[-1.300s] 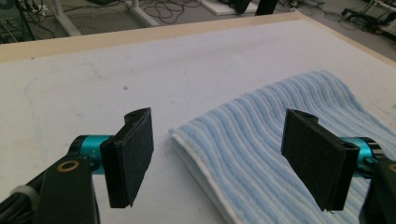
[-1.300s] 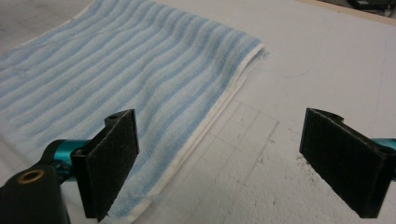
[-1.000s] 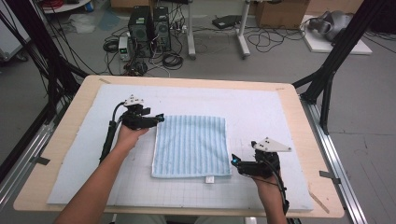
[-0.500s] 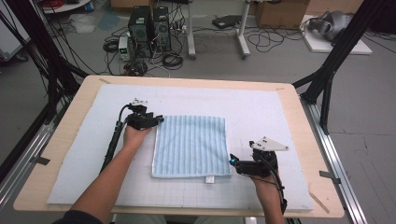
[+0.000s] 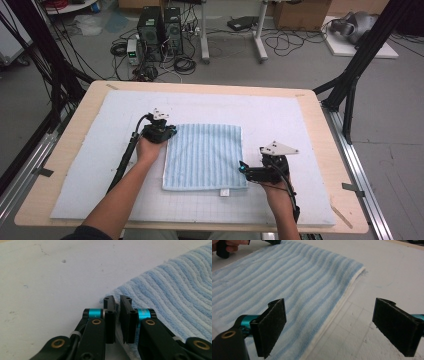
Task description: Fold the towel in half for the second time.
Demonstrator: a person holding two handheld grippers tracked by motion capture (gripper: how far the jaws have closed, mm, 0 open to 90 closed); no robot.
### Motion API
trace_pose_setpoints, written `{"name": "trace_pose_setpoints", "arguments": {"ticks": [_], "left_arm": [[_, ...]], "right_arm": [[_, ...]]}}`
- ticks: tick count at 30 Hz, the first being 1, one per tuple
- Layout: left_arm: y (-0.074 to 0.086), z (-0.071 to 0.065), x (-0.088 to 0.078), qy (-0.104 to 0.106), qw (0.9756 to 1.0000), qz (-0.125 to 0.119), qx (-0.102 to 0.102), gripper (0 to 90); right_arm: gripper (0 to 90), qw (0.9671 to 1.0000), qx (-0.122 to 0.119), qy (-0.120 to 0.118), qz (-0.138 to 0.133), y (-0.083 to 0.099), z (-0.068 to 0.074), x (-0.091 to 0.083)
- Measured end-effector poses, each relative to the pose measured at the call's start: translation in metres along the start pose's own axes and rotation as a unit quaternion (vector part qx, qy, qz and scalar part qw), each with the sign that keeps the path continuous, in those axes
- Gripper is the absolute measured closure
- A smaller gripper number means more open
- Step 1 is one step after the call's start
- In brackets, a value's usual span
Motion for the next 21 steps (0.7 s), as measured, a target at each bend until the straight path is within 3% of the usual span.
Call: {"name": "trace_pose_setpoints", "arguments": {"ticks": [6, 10, 16, 21], "left_arm": [[0.000, 0.000, 0.000, 0.002, 1.0000, -0.001, -0.002, 86.0], [0.000, 0.000, 0.000, 0.002, 1.0000, -0.003, -0.006, 86.0], [0.001, 0.001, 0.000, 0.007, 0.9999, -0.002, -0.012, 86.0], [0.001, 0.002, -0.001, 0.014, 0.9997, -0.001, -0.018, 85.9]], "right_arm": [[11.0, 1.0000, -0.005, 0.004, 0.001, -0.009, -0.004, 0.011], [11.0, 0.9997, 0.021, 0.008, -0.007, -0.016, -0.016, 0.021], [11.6, 0.9992, 0.030, 0.014, 0.024, -0.029, -0.037, 0.042], [25.4, 0.9990, 0.030, 0.011, 0.032, -0.041, -0.052, 0.058]]}}
Point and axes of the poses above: each handheld gripper's, and its own axes: x roughly forward along the jaws, y roughly out of its underside, z roughly to its left, the point moved 6 cm from there along x, roughly forward along the jaws, and after that the axes turned 2 degrees about x, right-handed, at the moved point
